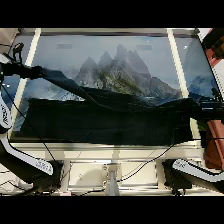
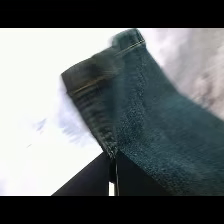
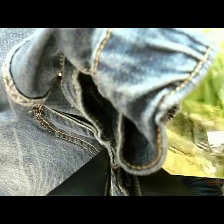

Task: Fold the clothes and pants, and hang the long-sleeved shirts on hangers.

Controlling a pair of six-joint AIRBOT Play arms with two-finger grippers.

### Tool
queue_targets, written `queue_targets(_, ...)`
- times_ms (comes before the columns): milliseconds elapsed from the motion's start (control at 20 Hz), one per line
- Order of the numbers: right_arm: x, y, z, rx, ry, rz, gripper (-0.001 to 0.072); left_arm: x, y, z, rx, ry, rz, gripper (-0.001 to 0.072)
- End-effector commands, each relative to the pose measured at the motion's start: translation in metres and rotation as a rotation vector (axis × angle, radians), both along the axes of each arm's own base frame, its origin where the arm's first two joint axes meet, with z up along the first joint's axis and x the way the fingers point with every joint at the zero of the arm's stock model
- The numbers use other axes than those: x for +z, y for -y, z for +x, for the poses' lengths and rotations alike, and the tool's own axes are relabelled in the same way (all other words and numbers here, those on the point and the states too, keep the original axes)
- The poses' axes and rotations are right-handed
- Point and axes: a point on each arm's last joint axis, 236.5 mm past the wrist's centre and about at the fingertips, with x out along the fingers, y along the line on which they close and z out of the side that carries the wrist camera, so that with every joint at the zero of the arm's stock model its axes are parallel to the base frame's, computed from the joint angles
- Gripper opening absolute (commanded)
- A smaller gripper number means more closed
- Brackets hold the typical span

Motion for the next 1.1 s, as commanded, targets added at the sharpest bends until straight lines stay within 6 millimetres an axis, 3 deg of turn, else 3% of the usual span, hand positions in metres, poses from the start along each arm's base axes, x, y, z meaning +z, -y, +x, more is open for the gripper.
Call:
queue_targets(0, 0.001, 0.0, 0.001, -0.014, -0.002, 0.005, 0.0053, -0.012, -0.035, -0.032, 0.004, -0.144, 0.157, 0.0021)
queue_targets(150, 0.001, -0.001, 0.0, -0.054, -0.024, 0.026, 0.0053, -0.019, -0.057, -0.058, 0.022, -0.259, 0.245, 0.0022)
queue_targets(400, 0.001, -0.002, -0.001, -0.067, -0.035, 0.037, 0.0053, -0.009, -0.062, -0.048, 0.042, -0.21, 0.263, 0.0022)
queue_targets(500, 0.001, -0.002, -0.001, -0.067, -0.034, 0.037, 0.0053, 0.009, -0.067, -0.034, 0.092, -0.144, 0.272, 0.0022)
queue_targets(800, 0.001, 0.0, 0.001, -0.074, -0.029, 0.028, 0.0053, 0.087, -0.076, 0.004, 0.18, 0.118, 0.317, 0.0022)
queue_targets(1050, 0.001, 0.001, 0.001, -0.073, -0.028, 0.027, 0.0053, 0.1, -0.073, 0.007, 0.179, 0.155, 0.326, 0.0022)
